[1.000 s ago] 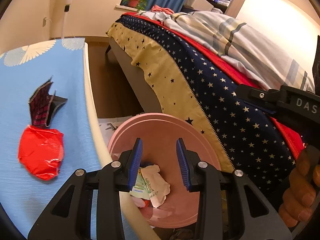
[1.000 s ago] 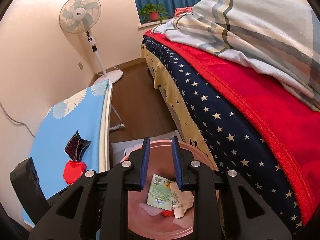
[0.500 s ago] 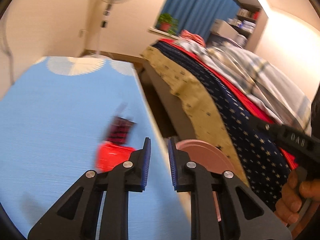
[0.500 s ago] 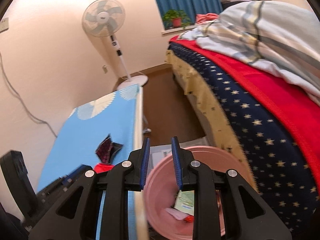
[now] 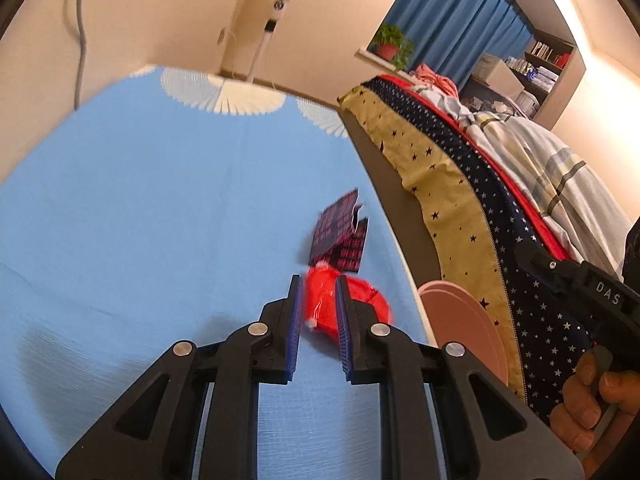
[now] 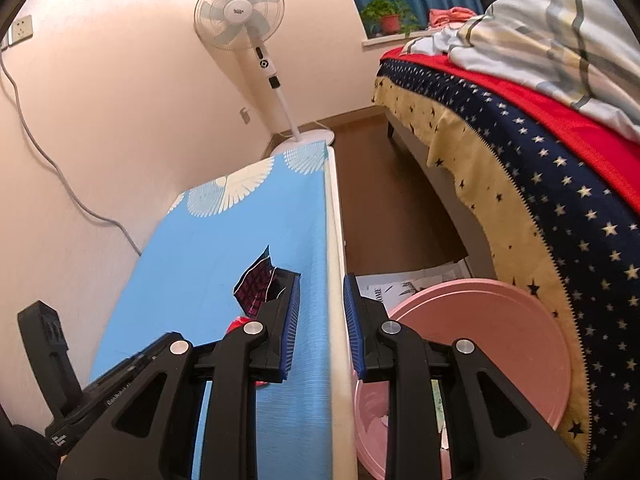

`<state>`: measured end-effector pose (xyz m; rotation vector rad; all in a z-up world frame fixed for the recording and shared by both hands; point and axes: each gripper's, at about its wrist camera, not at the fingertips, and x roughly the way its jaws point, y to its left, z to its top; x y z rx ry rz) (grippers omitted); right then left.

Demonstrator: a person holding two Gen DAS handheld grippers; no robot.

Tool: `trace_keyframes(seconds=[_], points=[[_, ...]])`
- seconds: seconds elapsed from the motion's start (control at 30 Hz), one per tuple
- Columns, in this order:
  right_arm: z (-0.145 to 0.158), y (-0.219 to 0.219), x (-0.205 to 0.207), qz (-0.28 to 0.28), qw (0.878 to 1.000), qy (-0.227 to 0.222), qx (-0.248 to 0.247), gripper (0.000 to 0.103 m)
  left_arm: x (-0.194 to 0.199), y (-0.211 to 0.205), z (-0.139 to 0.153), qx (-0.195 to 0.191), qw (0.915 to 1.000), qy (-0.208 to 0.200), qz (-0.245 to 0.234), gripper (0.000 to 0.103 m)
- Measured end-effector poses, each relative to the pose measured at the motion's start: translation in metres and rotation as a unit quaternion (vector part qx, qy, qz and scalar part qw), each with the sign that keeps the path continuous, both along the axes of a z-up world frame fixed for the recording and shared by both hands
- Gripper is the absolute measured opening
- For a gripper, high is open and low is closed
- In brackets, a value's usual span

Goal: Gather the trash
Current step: 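Move both open grippers back over the red bag and patterned wrapper, then grasp the dark red patterned wrapper with the right gripper while the left grasps the red bag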

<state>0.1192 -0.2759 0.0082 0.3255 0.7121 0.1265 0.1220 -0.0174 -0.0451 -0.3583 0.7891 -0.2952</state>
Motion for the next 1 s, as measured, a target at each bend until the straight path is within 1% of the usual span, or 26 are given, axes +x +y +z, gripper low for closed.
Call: trace_keyframes(seconds=[0.1,0.13,0.17,0.27,0.33,0.47,0.7,0.73,0.77,0.8,1.0], points=[[-0.001,0.003,0.002,0.004,1.0,0.0,0.003,0.024,0.005,-0.006,-0.012,-0.001,0.9999,0.015,-0.005,0.018],[-0.001,0.004,0.002,0.005,1.0,-0.001,0.003,0.024,0.007,-0.01,-0.016,0.0,0.9998,0.02,-0.007,0.023],[-0.001,0.005,0.003,0.007,1.0,-0.001,0.003,0.024,0.009,-0.011,-0.018,0.0,0.9997,0.023,-0.008,0.032],[-0.003,0.004,0.003,0.008,1.0,0.0,0.002,0.024,0.013,-0.016,-0.024,0.0,0.9996,0.03,-0.004,0.05],[-0.004,0.001,0.004,0.006,1.0,0.002,0.004,0.024,0.017,-0.017,-0.029,-0.003,0.9993,0.037,0.002,0.057],[-0.004,-0.003,0.005,0.005,1.0,0.002,0.006,0.024,0.023,-0.024,-0.035,0.0,0.9988,0.05,0.001,0.064],[-0.004,-0.003,0.004,0.007,1.0,0.002,0.005,0.024,0.028,-0.034,-0.041,0.001,0.9983,0.057,-0.009,0.063],[-0.004,-0.003,0.004,0.007,1.0,0.002,0.005,0.024,0.027,-0.036,-0.041,0.004,0.9983,0.058,-0.011,0.061],[-0.004,-0.003,0.004,0.006,1.0,0.002,0.005,0.024,0.027,-0.037,-0.041,0.006,0.9982,0.059,-0.013,0.056],[-0.004,-0.003,0.004,0.006,1.0,0.002,0.005,0.024,0.026,-0.037,-0.041,0.002,0.9981,0.058,-0.018,0.053],[-0.005,0.001,0.003,0.01,1.0,0.004,0.003,0.024,0.019,-0.031,-0.036,0.016,0.9986,0.049,-0.014,0.045]])
